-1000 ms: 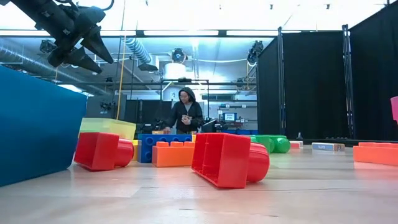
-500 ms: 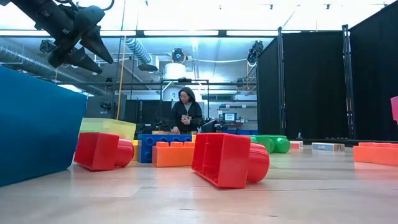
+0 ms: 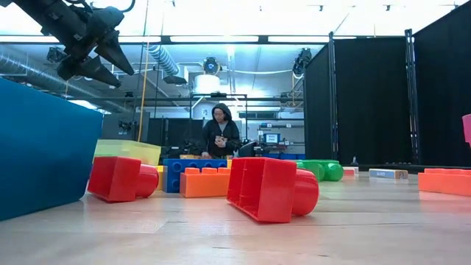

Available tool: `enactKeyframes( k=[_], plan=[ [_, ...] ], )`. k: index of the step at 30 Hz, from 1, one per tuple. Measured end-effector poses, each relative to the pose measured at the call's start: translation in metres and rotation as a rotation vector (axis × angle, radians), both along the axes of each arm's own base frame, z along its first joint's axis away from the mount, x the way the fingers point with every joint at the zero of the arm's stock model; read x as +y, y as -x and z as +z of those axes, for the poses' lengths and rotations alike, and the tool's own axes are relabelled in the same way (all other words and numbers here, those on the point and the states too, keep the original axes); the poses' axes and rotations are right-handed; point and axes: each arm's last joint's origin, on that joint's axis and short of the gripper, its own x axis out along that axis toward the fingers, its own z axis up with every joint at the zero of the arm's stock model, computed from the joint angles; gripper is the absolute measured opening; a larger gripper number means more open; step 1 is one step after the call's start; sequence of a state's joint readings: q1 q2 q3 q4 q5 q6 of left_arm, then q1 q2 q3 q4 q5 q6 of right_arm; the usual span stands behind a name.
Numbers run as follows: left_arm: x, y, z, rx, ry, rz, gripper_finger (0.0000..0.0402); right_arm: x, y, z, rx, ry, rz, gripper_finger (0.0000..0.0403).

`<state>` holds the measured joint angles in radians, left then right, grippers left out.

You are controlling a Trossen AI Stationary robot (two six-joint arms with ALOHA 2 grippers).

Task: Sort blocks by size
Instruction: Put the wooden game piece into the red bin, then put the wooden block into the red bin

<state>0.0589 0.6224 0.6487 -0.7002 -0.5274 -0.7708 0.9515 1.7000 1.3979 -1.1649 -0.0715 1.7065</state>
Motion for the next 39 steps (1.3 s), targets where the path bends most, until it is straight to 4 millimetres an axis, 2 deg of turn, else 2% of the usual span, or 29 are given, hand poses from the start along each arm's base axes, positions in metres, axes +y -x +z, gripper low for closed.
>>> enactKeyframes(
  k=[4,7,12,14,17,19,21,25,27,30,33,36,39],
  plan=[
    [0.000,-0.001,-0.001,0.007,0.000,0.001,0.0253,-0.013,-0.005,-0.043,0.005,0.010,-0.032,0.0126],
    [0.000,-0.003,-0.002,0.020,-0.002,-0.001,0.0253,-0.025,-0.009,-0.067,0.006,0.011,-0.040,0.0126],
    [0.000,-0.007,-0.004,0.043,-0.001,-0.002,0.0253,-0.037,-0.014,-0.085,-0.009,-0.007,-0.010,0.0133],
    [0.000,-0.008,-0.005,0.051,0.000,-0.002,0.0253,-0.039,-0.018,-0.086,-0.008,-0.026,0.009,0.0177],
    [0.001,-0.009,-0.006,0.061,0.000,-0.003,0.0253,-0.041,-0.022,-0.084,-0.008,-0.065,0.036,0.0265],
    [0.001,-0.010,-0.007,0.066,0.000,-0.004,0.0253,-0.043,-0.023,-0.081,0.004,-0.093,0.035,0.0310],
    [0.001,-0.010,-0.007,0.068,0.000,-0.004,0.0253,-0.047,-0.023,-0.075,0.013,-0.120,0.032,0.0336],
    [0.001,-0.011,-0.007,0.066,0.000,-0.004,0.0253,-0.059,-0.027,-0.039,-0.057,-0.185,0.015,0.0342],
    [0.001,-0.011,-0.007,0.065,0.000,-0.004,0.0253,-0.073,-0.026,-0.017,-0.094,-0.154,-0.006,0.0332],
    [0.001,-0.011,-0.006,0.061,0.000,-0.004,0.0253,-0.105,-0.021,0.017,-0.140,-0.048,-0.085,0.0314],
    [0.001,-0.011,-0.006,0.061,0.000,-0.005,0.0253,-0.147,-0.012,0.040,-0.140,0.158,-0.240,0.0303],
    [0.001,-0.011,-0.006,0.061,0.000,-0.005,0.0253,-0.189,-0.006,0.050,-0.125,0.337,-0.397,0.0299],
    [0.000,-0.011,-0.007,0.061,0.007,-0.012,0.0253,-0.226,-0.003,0.050,-0.073,0.398,-0.485,0.0301]
  ],
)
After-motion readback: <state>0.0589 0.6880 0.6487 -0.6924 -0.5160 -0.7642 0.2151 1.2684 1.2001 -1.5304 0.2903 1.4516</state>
